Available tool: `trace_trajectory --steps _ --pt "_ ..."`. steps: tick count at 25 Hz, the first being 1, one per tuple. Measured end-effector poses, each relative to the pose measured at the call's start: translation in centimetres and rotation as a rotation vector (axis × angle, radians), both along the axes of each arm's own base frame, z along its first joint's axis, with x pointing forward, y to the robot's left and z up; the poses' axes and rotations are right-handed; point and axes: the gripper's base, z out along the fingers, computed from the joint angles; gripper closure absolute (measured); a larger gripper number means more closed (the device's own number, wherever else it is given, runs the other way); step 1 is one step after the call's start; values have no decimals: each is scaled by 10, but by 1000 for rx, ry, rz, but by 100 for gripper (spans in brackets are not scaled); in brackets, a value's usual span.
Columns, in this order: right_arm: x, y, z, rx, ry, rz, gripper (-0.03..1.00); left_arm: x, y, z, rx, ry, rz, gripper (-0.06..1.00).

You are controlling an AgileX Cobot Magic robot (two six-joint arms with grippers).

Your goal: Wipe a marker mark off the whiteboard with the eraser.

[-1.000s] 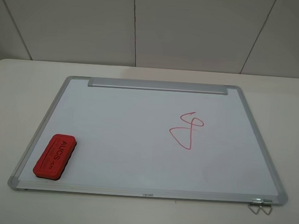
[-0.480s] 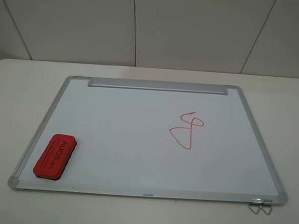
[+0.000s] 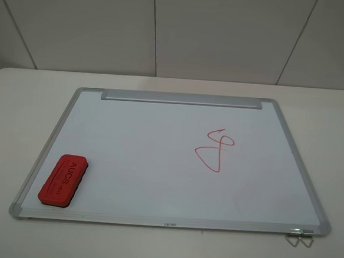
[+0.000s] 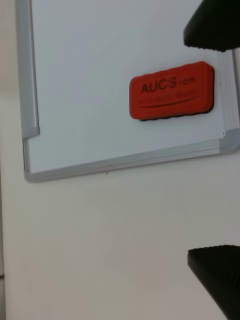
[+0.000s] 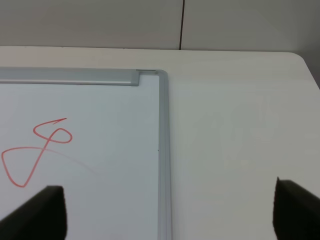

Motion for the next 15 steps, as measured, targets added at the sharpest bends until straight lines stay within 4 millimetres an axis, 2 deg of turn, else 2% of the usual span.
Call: trace_trajectory --steps 6,15 --pt "0 0 0 0 0 0 26 -1 -1 0 0 0 171 17" --pt "0 0 0 0 0 0 26 -1 -2 0 0 0 235 17"
